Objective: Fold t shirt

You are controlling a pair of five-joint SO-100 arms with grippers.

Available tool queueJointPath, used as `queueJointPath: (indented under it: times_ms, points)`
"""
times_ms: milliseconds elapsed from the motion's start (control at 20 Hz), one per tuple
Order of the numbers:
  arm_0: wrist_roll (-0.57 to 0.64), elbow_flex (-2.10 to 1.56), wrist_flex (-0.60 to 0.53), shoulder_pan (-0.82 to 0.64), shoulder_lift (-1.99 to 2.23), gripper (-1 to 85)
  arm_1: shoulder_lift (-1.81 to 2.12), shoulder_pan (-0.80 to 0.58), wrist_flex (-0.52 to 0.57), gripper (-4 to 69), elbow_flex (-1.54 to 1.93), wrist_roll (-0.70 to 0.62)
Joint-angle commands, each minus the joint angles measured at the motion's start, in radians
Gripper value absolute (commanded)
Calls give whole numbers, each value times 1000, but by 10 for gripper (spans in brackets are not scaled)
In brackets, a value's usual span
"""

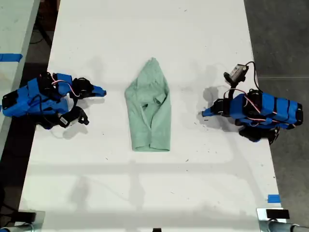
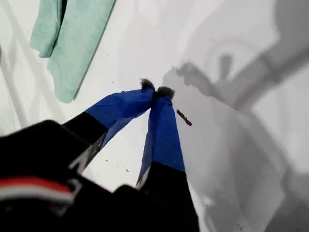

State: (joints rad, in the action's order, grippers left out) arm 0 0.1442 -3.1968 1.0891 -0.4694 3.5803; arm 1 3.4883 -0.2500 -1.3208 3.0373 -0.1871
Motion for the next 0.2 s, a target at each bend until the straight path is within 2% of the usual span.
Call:
queueJointPath:
  times_ms: [0,150]
  points:
    - [0,-12,-17,-5,6,-1,12,3,-9,17,72,8]
    - [0,-12,-17,-3,6,-1,12,3,-9,17,72,9]
